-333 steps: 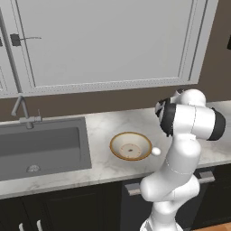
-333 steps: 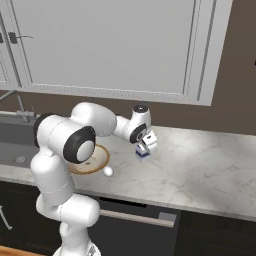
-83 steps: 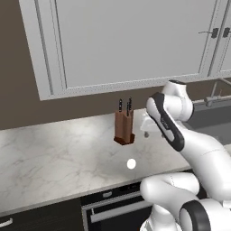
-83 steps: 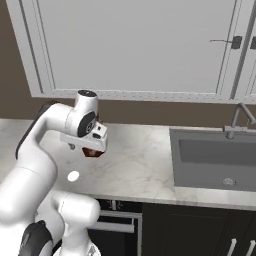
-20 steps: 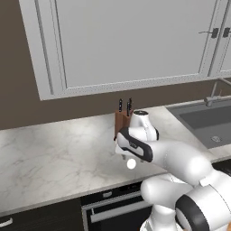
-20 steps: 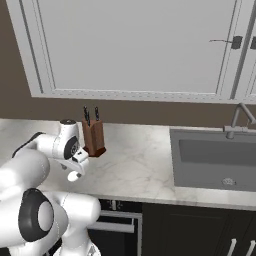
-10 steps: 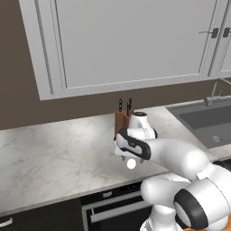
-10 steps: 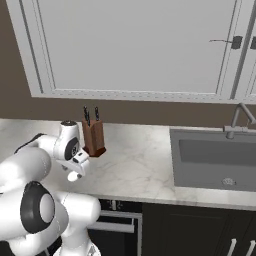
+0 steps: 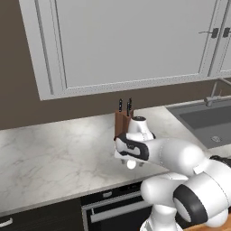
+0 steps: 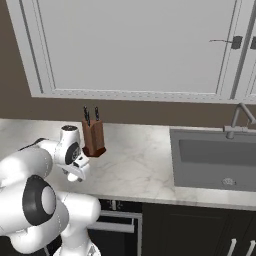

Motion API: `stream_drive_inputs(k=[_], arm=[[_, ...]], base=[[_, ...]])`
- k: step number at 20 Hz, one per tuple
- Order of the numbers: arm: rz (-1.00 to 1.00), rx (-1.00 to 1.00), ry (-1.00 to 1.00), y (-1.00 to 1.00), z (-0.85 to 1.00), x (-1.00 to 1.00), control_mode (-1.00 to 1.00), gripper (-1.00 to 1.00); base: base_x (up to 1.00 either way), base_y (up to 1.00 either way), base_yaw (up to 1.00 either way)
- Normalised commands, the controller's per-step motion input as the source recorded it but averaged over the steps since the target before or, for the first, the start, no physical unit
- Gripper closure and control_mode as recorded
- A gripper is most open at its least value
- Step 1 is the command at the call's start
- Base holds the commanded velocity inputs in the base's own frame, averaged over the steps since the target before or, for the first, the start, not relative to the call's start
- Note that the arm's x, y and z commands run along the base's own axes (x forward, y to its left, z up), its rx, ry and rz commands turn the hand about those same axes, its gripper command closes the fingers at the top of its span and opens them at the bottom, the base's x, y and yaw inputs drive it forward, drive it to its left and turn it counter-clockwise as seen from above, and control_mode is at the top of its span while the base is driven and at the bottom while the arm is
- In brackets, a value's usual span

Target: Gather the eggs and milk located in the vicinity of the sink area and place them right next to the bowl.

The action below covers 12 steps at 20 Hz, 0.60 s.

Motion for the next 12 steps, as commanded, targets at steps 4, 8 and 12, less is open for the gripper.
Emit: stream_drive_inputs(k=[4, 8, 12], arm=[[0.00, 0.00, 0.00, 0.00, -0.18, 0.00, -1.00, -1.00], [0.00, 0.00, 0.00, 0.00, -0.06, 0.00, -1.00, -1.00], [0.00, 0.00, 0.00, 0.00, 0.00, 0.00, -1.00, 1.00]], base=[[0.00, 0.00, 0.00], [0.00, 0.00, 0.00], [0.00, 0.00, 0.00]])
